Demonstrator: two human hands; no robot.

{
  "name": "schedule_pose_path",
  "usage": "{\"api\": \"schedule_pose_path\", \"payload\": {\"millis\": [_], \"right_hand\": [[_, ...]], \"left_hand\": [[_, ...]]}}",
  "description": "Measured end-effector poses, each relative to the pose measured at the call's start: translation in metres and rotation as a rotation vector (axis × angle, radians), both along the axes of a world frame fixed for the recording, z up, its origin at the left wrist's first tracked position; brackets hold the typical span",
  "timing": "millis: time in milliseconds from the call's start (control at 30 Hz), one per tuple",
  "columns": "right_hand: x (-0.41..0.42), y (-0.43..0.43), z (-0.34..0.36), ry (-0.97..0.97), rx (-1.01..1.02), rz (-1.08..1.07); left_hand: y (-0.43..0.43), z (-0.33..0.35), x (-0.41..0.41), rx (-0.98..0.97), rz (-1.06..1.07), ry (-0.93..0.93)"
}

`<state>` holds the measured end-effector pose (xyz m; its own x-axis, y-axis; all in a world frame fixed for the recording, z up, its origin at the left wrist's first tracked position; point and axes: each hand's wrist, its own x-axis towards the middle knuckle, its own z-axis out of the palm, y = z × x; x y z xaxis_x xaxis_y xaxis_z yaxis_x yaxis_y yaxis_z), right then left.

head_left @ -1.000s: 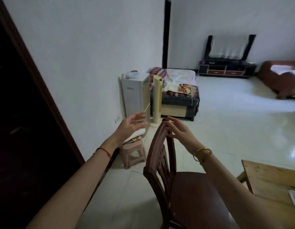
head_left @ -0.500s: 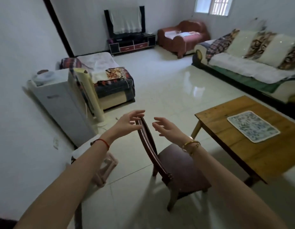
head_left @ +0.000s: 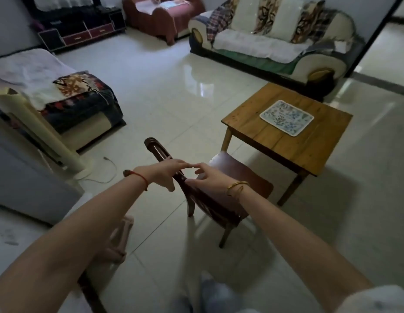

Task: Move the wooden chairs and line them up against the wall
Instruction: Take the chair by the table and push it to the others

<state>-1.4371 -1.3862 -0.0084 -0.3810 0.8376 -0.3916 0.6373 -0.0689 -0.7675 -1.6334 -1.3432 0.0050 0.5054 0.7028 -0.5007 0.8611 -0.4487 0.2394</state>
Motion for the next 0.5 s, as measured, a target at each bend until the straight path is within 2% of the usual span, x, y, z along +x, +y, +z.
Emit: {"api": "schedule_pose_path", "payload": {"millis": [100,233,367,500], "right_hand": [[-0.009,-0.011,-0.008,-0.132,-0.037,-0.006],[-0.026,-0.024,-0.02,-0.326,-0.038,-0.023],[-0.043,-0.033,-0.034,-0.473,0.031,-0.08],[-0.05,-0.036,-0.039,-0.539,0.126,-0.182]], "left_hand": [[0.012,-0.017,-0.006,0.114,-0.229,0.144],[0.021,-0.038,-0.013,0.249,-0.405,0.198],[0.029,-0.05,-0.016,0.395,-0.448,0.099],[0.035,-0.056,-0.015,0.404,-0.4,0.086]]}}
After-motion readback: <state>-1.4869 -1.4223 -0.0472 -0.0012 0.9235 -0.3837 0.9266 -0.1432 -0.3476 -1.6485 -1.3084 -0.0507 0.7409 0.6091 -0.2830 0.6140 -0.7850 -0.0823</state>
